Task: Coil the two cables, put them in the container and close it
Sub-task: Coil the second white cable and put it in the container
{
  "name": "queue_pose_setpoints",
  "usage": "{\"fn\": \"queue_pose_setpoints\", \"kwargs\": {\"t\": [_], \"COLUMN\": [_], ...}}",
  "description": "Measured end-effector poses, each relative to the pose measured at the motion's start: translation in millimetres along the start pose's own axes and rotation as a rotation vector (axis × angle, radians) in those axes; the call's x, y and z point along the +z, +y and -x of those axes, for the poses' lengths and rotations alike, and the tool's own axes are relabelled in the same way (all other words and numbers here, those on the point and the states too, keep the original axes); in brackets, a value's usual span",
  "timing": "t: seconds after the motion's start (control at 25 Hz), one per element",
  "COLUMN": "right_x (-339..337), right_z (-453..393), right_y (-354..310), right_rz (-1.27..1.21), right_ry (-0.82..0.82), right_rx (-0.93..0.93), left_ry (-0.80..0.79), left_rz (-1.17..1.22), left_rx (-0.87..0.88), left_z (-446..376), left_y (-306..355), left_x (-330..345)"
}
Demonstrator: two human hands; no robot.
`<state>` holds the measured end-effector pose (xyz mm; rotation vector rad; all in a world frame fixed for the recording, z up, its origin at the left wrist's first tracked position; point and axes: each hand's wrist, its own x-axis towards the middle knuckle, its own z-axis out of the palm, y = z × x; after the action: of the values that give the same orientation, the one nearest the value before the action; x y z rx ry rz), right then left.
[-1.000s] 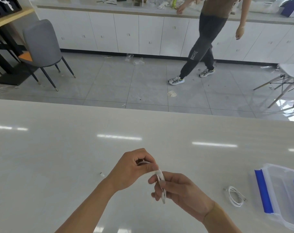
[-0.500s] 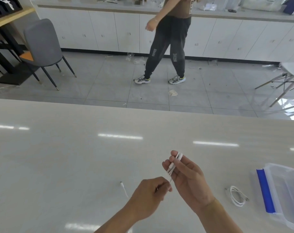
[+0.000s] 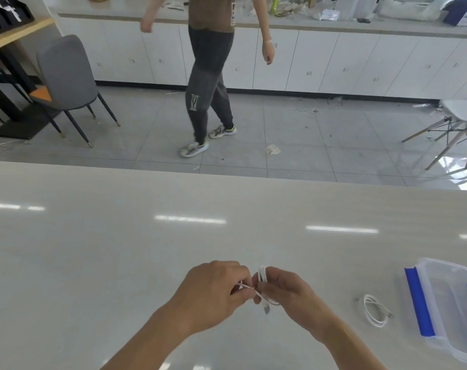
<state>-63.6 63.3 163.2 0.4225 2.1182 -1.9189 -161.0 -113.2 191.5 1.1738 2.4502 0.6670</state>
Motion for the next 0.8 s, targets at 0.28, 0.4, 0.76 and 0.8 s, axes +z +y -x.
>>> {"fn": "queue_pose_setpoints", "kwargs": {"t": [0.28,0.4,0.76,0.8], "right_x": [4,2,9,10], "right_z": [10,12,5,3], "right_y": [-6,-8,-13,-13], "right_rz": [-0.163,-0.275,-0.723,-0.745], "right_ry": [-0.306,-0.368,-0.136,-0.112], "right_rx": [0.076,0.033,-0.133,-0.144], "left_ry": [-0.027,0.001,0.079,0.079], "left_rz": [0.143,0.407,0.691,0.711], "left_rx": [0.064,-0.004,-0.152,-0.161], "left_z": [-9,-16,-16,-15], "left_y": [-15,-25,-22,-18], "left_x": [-34,-29,33,38]}}
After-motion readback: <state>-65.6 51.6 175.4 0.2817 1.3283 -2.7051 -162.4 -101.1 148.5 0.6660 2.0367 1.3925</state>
